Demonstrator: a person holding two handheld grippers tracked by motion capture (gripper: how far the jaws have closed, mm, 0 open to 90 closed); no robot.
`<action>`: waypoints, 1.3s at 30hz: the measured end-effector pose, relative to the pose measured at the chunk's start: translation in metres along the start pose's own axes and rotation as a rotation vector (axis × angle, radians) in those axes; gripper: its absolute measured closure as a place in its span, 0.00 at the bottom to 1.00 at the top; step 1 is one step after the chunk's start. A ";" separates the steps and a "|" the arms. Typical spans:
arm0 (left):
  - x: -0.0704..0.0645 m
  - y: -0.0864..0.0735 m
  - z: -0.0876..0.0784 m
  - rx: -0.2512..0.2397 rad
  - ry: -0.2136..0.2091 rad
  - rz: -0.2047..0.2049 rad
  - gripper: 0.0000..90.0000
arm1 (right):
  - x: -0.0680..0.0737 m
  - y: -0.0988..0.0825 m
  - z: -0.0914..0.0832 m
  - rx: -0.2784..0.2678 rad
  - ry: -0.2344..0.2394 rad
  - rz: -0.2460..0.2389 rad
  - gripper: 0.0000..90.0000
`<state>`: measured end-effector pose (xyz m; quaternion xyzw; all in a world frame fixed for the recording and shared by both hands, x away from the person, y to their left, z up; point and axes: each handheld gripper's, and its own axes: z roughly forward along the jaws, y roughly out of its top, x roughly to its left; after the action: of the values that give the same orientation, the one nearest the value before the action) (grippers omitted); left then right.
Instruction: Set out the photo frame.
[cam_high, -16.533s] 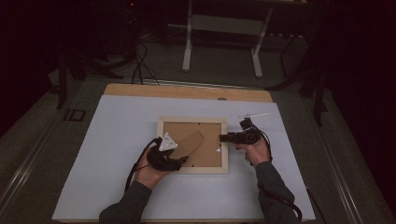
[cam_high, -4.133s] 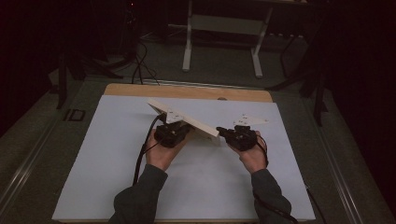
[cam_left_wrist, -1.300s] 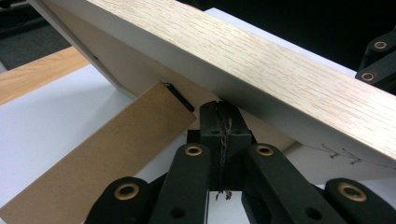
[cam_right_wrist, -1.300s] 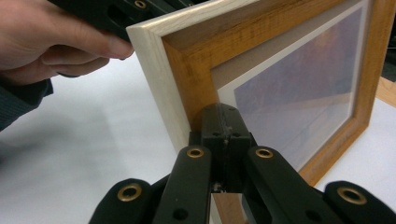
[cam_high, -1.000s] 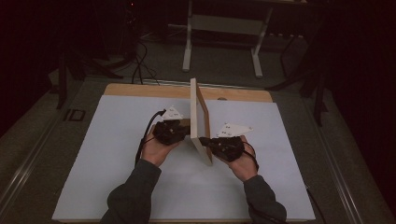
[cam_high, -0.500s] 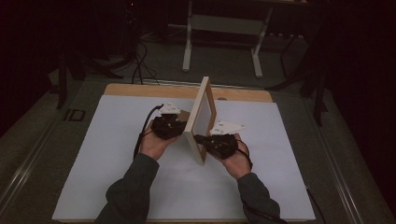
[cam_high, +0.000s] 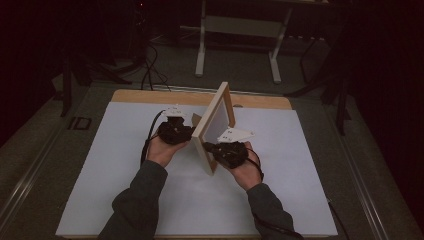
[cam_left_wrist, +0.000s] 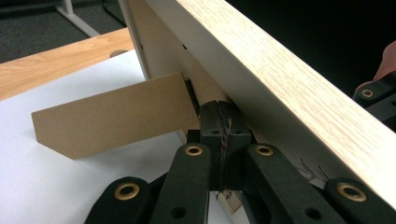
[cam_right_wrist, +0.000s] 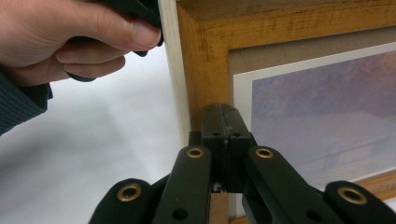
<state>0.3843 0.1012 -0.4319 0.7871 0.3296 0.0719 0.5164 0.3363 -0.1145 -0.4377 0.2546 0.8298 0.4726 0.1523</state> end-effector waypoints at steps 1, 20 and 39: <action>0.000 0.000 0.000 0.001 0.005 0.004 1.00 | 0.000 0.000 0.000 0.001 -0.004 -0.006 1.00; 0.004 -0.003 -0.003 0.037 0.121 -0.011 0.68 | -0.007 -0.010 -0.013 0.018 -0.025 -0.014 0.89; 0.003 -0.005 -0.028 0.075 0.153 -0.062 0.58 | -0.011 -0.025 -0.019 0.044 -0.002 -0.012 0.87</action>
<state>0.3719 0.1261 -0.4243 0.7874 0.3948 0.1037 0.4619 0.3291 -0.1447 -0.4494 0.2535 0.8413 0.4530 0.1506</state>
